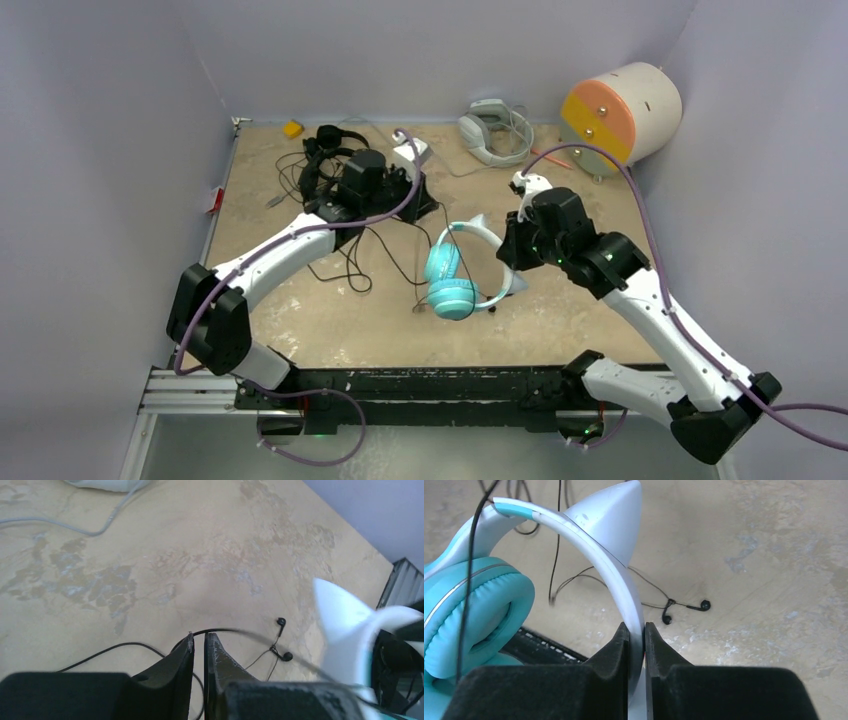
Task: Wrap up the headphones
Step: Wrap the headphones cable around the headphones.
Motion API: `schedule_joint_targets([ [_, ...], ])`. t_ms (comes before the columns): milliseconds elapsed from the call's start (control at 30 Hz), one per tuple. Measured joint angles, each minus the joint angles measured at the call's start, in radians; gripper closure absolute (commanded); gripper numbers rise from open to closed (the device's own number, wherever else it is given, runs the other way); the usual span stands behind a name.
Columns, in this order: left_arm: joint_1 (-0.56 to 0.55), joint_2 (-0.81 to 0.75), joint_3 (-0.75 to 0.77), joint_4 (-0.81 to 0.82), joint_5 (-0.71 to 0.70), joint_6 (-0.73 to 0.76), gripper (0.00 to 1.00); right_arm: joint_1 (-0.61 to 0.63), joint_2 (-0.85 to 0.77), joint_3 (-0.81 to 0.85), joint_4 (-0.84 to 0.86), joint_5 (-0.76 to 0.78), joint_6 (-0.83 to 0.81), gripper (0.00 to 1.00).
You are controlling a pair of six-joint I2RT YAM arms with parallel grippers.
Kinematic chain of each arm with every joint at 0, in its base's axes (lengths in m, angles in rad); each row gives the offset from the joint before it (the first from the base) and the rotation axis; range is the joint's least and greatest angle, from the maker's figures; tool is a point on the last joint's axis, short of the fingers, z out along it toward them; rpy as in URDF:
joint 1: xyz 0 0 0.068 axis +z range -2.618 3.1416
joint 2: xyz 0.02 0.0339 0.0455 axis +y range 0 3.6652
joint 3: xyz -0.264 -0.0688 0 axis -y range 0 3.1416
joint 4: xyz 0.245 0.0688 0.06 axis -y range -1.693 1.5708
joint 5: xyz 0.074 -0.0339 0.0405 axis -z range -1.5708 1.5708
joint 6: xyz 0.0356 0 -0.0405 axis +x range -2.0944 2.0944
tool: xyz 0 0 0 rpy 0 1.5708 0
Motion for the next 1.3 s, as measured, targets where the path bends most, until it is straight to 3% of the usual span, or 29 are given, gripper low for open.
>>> schedule_joint_targets([
  [100, 0.048, -0.018, -0.049, 0.074, 0.007, -0.04, 0.79, 0.007, -0.021, 0.048, -0.04, -0.041, 0.016, 1.0],
  [367, 0.064, -0.086, -0.205, 0.256, 0.035, -0.12, 0.74, 0.011, -0.027, 0.172, -0.12, -0.003, 0.112, 1.0],
  [500, 0.064, -0.093, -0.253, 0.317, 0.048, -0.139, 0.59, 0.011, -0.013, 0.225, -0.162, 0.041, 0.147, 1.0],
  [800, 0.064, -0.136, -0.41, 0.502, 0.023, -0.162, 0.4, 0.011, 0.066, 0.392, -0.241, 0.119, 0.162, 1.0],
  [833, 0.064, -0.148, -0.445, 0.542, 0.021, -0.166, 0.29, 0.011, 0.071, 0.401, -0.243, 0.122, 0.163, 1.0],
  [933, 0.064, -0.163, -0.529, 0.647, 0.026, -0.178, 0.2, 0.011, 0.079, 0.424, -0.257, 0.126, 0.163, 1.0],
  [1300, 0.06, -0.119, -0.614, 0.915, 0.08, -0.2, 0.17, 0.011, 0.103, 0.495, -0.286, 0.126, 0.163, 1.0],
])
